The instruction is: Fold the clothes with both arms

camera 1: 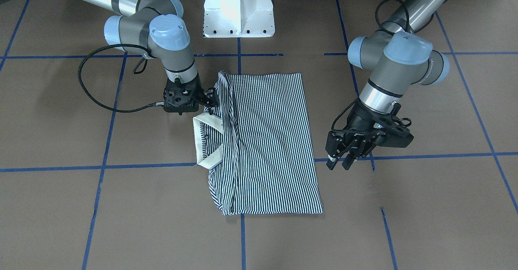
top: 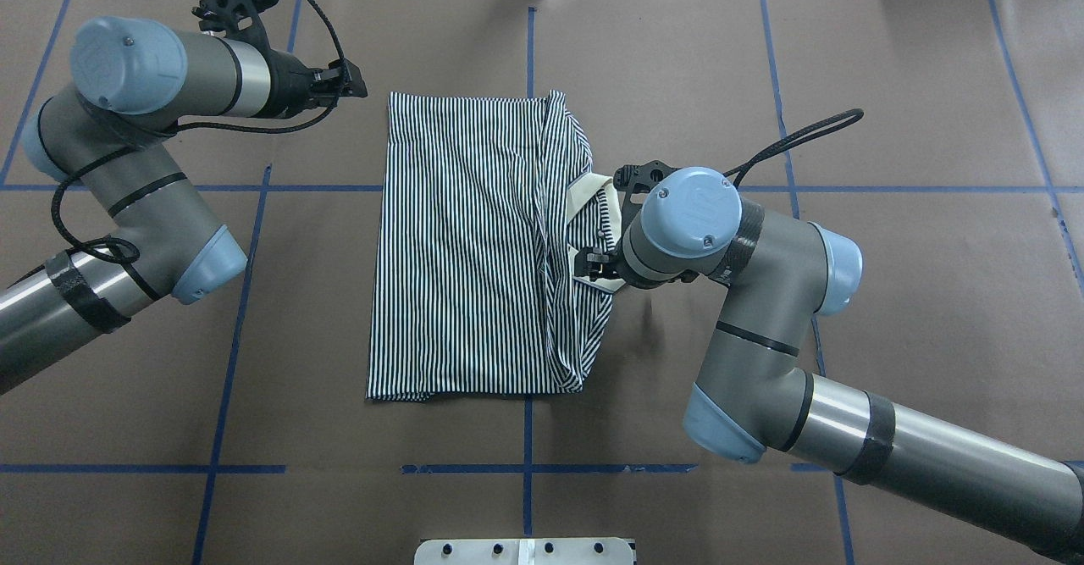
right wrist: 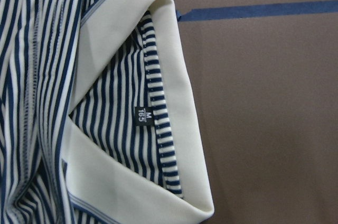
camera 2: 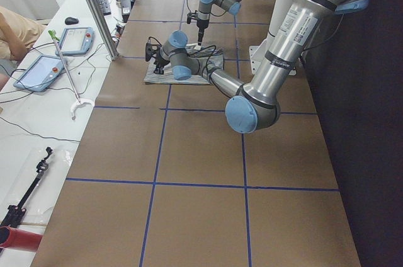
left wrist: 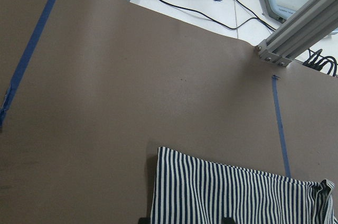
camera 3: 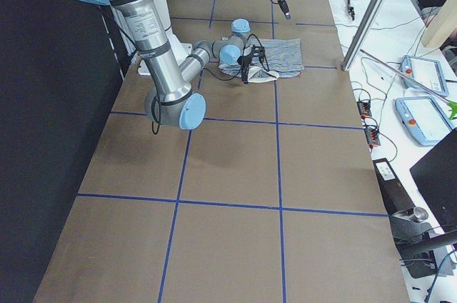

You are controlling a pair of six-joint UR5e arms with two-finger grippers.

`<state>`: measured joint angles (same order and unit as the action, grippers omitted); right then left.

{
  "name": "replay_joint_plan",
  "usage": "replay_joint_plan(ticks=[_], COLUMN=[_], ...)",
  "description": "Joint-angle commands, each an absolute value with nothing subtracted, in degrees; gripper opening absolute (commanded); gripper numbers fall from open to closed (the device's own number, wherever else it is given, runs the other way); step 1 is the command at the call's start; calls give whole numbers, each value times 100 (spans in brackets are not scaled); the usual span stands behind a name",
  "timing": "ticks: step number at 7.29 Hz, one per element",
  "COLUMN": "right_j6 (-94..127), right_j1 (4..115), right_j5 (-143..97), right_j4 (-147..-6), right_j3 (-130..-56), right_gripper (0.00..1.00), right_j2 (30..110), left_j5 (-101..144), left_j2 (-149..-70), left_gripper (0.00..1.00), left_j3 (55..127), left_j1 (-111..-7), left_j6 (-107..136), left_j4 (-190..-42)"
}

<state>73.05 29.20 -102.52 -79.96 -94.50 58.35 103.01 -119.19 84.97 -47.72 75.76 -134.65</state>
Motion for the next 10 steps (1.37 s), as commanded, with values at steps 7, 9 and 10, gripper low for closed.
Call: replay_joint_plan(ticks=[7, 9, 10], right_j6=[10543, 10670, 10670], right_j1=[1548, 1459, 1459], right_j5=[-9167, -9150, -9149], right_j4=[-8024, -8024, -8016], right_j3=[-10169, -10099, -10055], right_gripper=[60, 59, 58], right_j2=[6064, 6029, 6029], left_j5=[10301, 10309, 10301], left_j2=[-11839, -11751, -11751], left_gripper=[54, 54, 54], left_j3=[8718, 8815, 8815], left_j1=[-4781, -4772, -4772], left_j6=[7585, 7585, 7585], left_j4=[-13395, -13386, -13377])
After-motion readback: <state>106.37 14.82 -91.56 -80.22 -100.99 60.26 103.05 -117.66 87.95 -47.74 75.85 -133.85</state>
